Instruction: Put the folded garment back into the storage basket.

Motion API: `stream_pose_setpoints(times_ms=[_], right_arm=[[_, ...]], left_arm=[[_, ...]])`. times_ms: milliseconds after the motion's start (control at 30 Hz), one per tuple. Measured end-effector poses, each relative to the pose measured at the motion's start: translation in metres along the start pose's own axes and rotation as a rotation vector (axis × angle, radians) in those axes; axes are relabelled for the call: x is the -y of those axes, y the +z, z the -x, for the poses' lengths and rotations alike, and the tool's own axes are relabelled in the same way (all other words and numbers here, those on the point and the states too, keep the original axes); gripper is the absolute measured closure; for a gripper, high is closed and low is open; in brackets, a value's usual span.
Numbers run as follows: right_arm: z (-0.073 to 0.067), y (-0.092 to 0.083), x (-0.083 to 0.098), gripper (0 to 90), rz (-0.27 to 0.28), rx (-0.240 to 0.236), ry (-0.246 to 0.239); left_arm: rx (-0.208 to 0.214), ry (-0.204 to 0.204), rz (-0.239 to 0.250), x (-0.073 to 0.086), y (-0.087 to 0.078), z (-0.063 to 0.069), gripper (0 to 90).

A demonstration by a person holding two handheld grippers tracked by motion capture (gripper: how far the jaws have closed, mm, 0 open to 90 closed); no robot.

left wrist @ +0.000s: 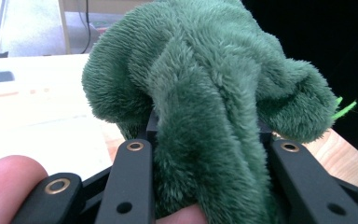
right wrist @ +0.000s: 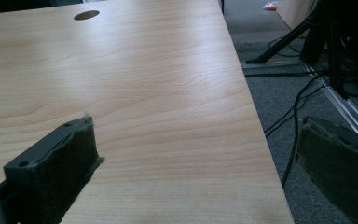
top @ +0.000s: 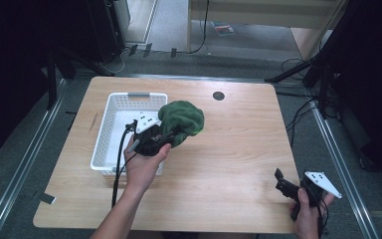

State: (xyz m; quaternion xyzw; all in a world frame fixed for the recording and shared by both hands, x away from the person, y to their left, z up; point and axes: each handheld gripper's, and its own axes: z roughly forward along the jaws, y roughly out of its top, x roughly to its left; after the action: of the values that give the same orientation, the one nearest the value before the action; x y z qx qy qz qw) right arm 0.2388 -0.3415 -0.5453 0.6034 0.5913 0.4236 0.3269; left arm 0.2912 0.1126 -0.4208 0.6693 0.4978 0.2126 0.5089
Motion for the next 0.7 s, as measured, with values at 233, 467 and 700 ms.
stream_pose_setpoints(times_ms=[233, 467, 700], right_arm=[[0.000, 0.000, 0.000, 0.0, 0.001, 0.001, -0.004], [0.000, 0.000, 0.000, 0.0, 0.000, 0.002, -0.005], [0.000, 0.000, 0.000, 0.0, 0.001, 0.000, 0.000]], left_arm=[[-0.025, -0.023, 0.016, -0.005, -0.011, -0.017, 65.3], [-0.061, -0.041, 0.036, -0.007, -0.019, -0.038, 65.1], [-0.119, -0.049, 0.015, 0.000, -0.018, -0.067, 64.6]])
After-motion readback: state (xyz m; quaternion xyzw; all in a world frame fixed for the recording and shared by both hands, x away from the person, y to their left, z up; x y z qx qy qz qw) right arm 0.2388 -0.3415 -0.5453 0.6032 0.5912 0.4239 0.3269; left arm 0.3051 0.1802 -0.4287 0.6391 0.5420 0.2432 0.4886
